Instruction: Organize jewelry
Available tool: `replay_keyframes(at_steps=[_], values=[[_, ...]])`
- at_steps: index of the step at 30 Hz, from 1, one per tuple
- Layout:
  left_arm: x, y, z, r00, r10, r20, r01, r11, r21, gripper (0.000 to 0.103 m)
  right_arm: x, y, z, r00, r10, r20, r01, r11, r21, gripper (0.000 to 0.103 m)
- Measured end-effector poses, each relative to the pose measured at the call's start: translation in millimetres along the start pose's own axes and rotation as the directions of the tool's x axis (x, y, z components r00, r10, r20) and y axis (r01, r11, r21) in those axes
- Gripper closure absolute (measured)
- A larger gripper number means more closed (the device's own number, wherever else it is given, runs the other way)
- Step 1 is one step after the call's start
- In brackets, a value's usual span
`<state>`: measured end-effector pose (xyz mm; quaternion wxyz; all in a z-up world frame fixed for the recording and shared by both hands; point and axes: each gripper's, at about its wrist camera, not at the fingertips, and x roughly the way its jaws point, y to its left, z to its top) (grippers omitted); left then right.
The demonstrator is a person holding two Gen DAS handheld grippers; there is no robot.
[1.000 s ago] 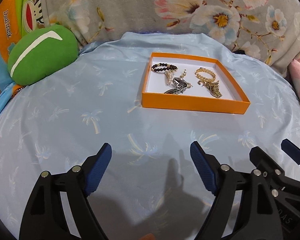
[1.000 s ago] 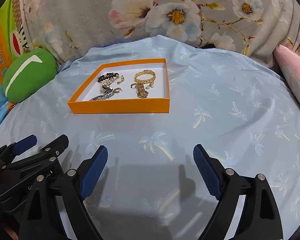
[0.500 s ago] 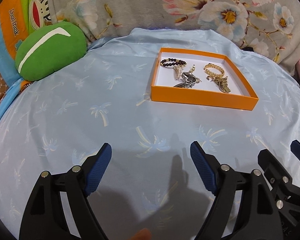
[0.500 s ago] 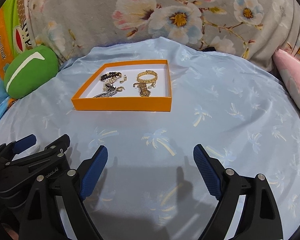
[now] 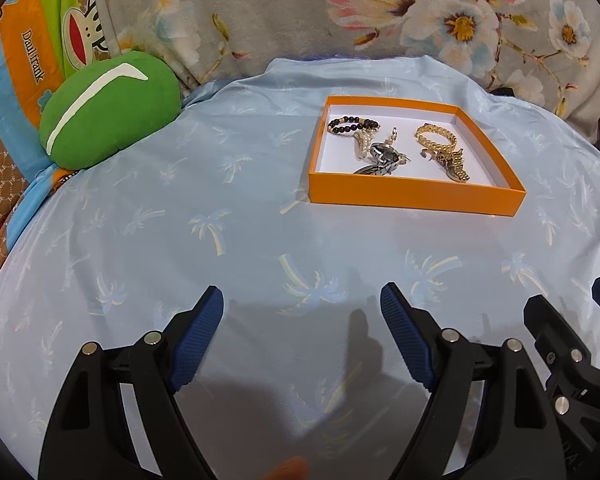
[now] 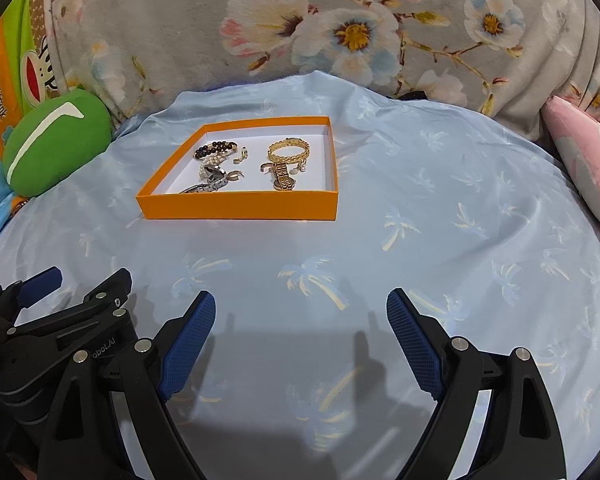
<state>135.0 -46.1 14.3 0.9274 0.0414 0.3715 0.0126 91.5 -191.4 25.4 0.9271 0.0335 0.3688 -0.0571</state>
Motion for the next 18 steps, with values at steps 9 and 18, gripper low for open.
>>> replay_keyframes(at_steps=[9,18], values=[[2.2,1.9,-1.7,1.0,0.002,-0.007,-0.002,1.0,0.006,0.025,0.6,-1.2,-0.4,1.0,0.002,-0.002,-0.002,1.0,0.0,0.017],[2.3,1.5,-1.1,1.0,0.005,-0.013,-0.005,1.0,0.006,0.025,1.5,-2.7,-0.6,1.0,0.002,-0.003,-0.002,1.0,0.0,0.017]])
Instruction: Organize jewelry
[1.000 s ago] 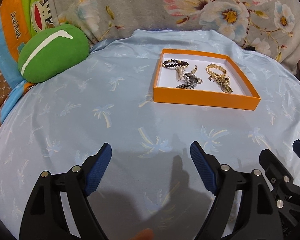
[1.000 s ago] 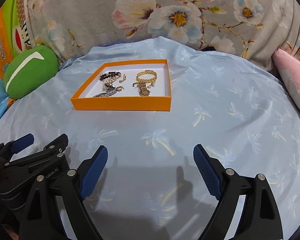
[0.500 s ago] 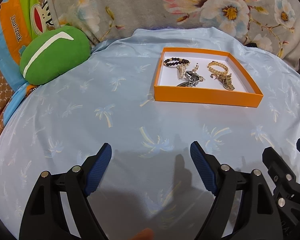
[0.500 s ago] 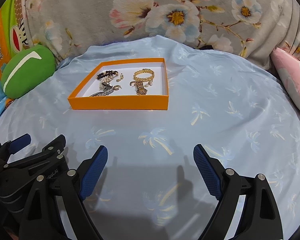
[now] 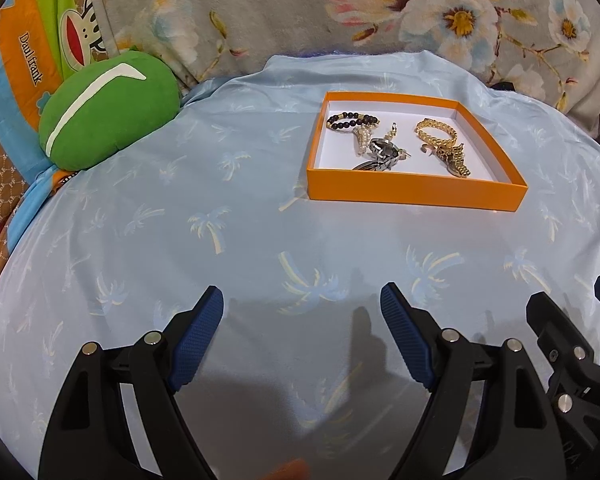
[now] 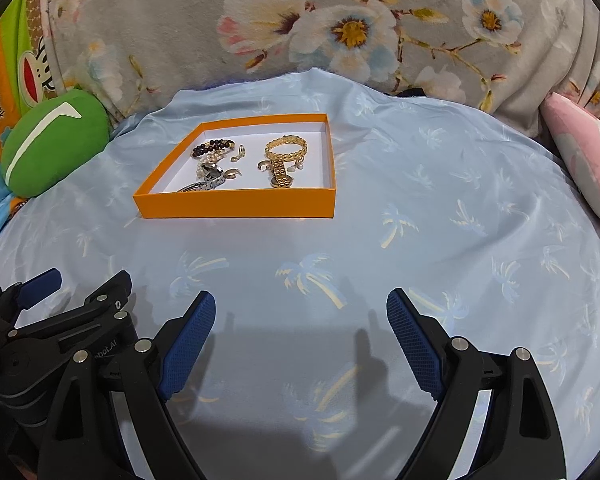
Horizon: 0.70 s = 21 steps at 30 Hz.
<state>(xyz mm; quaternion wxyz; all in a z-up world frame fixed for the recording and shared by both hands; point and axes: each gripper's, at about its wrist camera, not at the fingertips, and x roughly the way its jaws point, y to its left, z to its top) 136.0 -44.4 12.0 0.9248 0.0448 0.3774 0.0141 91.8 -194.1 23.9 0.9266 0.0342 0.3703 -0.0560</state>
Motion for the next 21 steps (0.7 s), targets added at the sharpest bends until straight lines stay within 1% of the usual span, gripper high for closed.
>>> replay_keyframes(at_steps=[21], values=[[0.6,-0.2,0.8,1.0,-0.001,-0.003,0.001,1.0,0.001,0.025,1.5,-2.1,-0.9,1.0,0.0,-0.002,0.0,1.0,0.001,0.017]])
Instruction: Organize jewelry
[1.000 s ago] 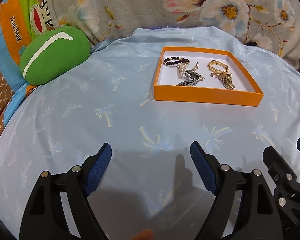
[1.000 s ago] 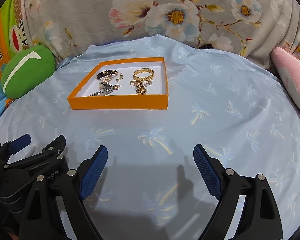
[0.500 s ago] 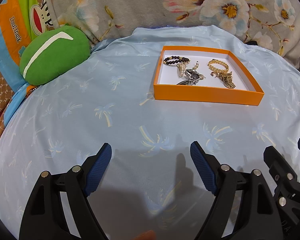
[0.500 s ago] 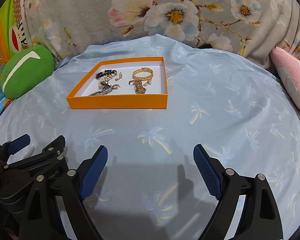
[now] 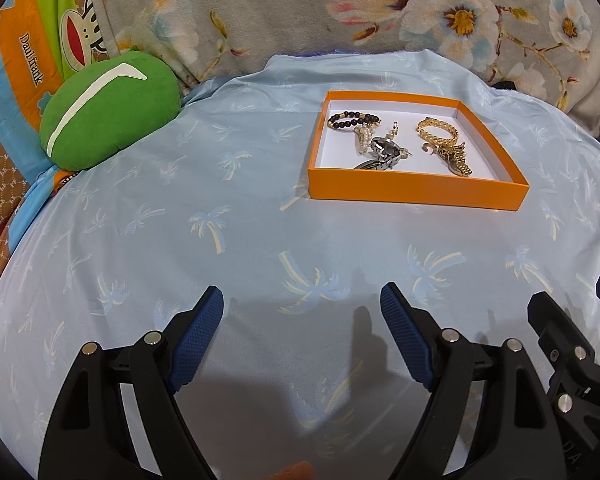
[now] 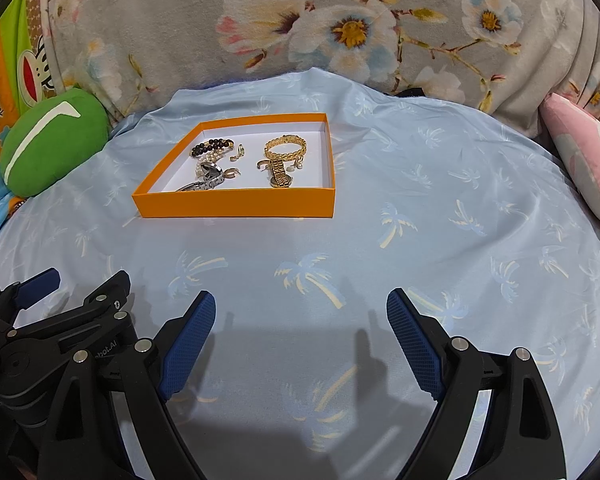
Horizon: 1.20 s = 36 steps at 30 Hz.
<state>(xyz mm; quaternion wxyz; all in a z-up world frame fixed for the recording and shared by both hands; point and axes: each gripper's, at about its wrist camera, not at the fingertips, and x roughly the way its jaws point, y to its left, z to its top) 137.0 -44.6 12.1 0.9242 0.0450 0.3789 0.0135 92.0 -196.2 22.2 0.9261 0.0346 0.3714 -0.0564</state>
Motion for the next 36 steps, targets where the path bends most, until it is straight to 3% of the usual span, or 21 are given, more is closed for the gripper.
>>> replay_keyframes(at_steps=[36], values=[[-2.4,2.4,-1.5,1.0,0.005,0.006,-0.005,1.0,0.008,0.026,1.4,-1.1,-0.2,1.0,0.0,-0.001,0.0,1.0,-0.001,0.017]])
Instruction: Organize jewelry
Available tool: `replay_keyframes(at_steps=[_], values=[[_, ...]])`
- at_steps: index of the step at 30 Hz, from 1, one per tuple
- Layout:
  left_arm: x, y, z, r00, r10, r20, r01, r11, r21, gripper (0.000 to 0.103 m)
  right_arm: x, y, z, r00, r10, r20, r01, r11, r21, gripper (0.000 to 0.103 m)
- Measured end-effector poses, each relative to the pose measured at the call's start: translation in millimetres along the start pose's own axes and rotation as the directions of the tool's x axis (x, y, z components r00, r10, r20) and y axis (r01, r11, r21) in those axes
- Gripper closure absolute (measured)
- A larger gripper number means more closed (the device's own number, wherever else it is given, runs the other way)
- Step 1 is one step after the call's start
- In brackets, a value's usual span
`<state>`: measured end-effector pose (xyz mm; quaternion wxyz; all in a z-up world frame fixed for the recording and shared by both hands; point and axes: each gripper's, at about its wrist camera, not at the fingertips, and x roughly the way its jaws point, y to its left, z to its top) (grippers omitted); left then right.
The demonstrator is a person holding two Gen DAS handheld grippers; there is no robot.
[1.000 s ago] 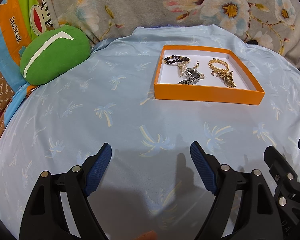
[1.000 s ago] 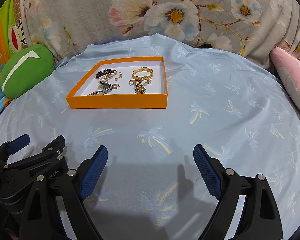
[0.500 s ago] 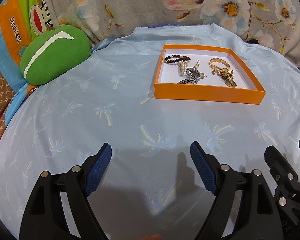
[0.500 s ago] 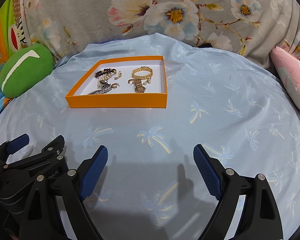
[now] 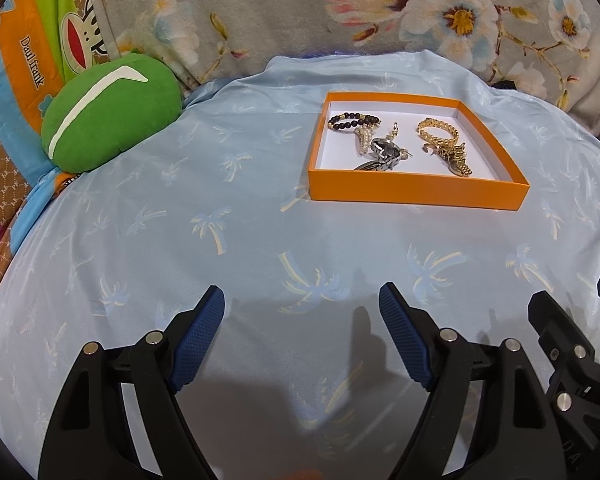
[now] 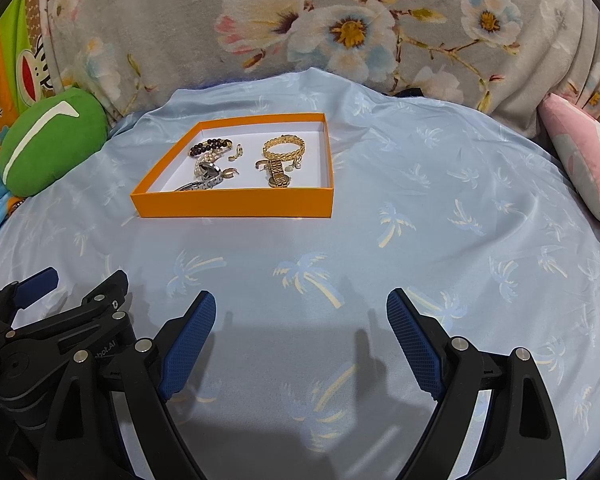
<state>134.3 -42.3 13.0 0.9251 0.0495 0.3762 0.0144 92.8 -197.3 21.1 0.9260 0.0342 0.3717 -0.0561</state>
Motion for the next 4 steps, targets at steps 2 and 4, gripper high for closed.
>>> replay_keyframes(at_steps=[2,4], values=[[-0.5,-0.6,0.6,1.0,0.001,0.0,-0.001,1.0,0.001,0.026,-0.1,0.0,0.2,1.0,-0.002,0.001,0.002,1.0,-0.001,0.017],[-1.2,-0.9,1.1,1.0,0.006,0.001,-0.006,1.0,0.002,0.026,-0.6,-2.0,0.0,1.0,-0.006,0.003,0.006,1.0,-0.002,0.017]])
